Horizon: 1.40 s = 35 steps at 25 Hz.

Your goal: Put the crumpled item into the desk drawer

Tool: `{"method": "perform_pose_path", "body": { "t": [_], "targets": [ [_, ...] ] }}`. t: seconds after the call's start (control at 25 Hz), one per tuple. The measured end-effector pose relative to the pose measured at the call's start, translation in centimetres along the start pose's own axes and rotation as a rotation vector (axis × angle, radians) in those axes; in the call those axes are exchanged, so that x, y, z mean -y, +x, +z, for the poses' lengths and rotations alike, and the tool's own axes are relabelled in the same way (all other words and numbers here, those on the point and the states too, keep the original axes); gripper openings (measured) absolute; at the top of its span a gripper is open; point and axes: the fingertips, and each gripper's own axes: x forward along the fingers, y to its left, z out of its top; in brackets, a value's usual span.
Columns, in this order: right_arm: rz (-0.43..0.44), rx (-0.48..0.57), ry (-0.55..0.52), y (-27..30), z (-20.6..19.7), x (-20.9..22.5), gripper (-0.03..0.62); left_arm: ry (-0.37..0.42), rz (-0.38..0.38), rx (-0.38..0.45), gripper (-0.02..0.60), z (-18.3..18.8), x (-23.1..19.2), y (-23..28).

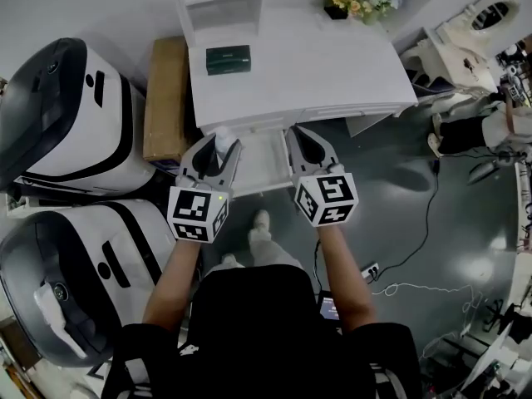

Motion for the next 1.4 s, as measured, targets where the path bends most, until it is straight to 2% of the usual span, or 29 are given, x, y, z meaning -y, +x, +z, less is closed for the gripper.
{"method": "perform_pose_path", "body": {
  "t": [0.48, 0.88, 1.12, 1.32, 1.4],
  "targets": [
    [0.026, -0.144, 0.021, 5.8, -7.4, 4.5, -0.007, -0.079, -0.024, -0.161, 0.14, -9.3, -0.9, 7.8],
    [0.034, -0.288, 0.041, 7.5, -15.4, 6.6, -0.008, -0.168, -0.058, -0.285, 0.14, -17.7, 0.2, 11.5],
    [0.029, -0.339, 0.082, 8.8, -20.6, 8.4, -0.006, -0.164, -0.077, -0.341, 0.14, -22.8, 0.9, 13.6],
    [0.034, -0.383, 0.107, 9.5, -25.0, 9.0, -0.006, -0.124, -0.083, -0.385, 0.14, -27.4, 0.9, 14.8],
    [0.038, -0.398, 0.114, 9.7, -26.7, 9.1, -0.006, -0.145, -0.088, -0.414, 0.14, -29.4, 1.2, 15.1]
  ]
}}
